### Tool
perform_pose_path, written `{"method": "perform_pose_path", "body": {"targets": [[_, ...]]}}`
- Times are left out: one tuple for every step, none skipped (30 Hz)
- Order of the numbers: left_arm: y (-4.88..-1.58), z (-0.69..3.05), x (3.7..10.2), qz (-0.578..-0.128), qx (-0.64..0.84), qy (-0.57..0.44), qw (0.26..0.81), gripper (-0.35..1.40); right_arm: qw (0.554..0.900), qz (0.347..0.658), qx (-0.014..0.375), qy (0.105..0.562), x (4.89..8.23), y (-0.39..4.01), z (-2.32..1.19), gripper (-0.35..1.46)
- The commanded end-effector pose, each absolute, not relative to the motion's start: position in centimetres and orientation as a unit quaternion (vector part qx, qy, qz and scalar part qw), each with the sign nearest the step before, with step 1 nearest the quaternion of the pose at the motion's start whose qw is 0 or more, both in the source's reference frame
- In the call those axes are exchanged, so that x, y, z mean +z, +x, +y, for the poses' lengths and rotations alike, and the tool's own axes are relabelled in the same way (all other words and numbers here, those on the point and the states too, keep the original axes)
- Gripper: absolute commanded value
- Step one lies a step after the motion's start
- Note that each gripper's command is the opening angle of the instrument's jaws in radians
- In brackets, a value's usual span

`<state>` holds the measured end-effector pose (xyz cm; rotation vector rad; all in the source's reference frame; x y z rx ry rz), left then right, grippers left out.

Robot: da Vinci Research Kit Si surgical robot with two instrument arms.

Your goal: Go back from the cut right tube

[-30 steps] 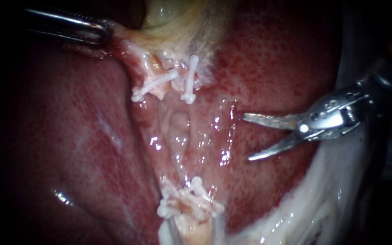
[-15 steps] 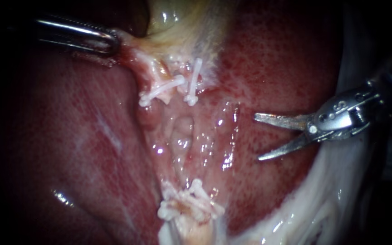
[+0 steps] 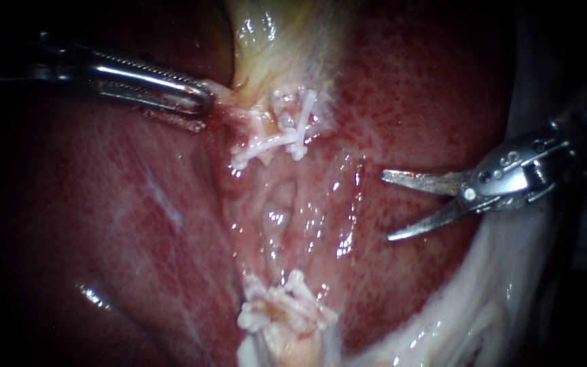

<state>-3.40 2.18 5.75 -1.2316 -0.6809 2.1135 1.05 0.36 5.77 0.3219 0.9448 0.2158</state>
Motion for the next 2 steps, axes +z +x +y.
{"method": "perform_pose_path", "body": {"targets": [[-3.38, 2.19, 5.74, -0.257, 0.795, -0.463, 0.297, -0.35, 0.872, 0.452, 0.101, 0.158, 5.78, 1.05, 0.36, 1.45], [-3.37, 2.20, 5.72, -0.258, 0.794, -0.463, 0.296, -0.35, 0.867, 0.459, 0.094, 0.167, 5.78, 1.06, 0.36, 1.45]]}}
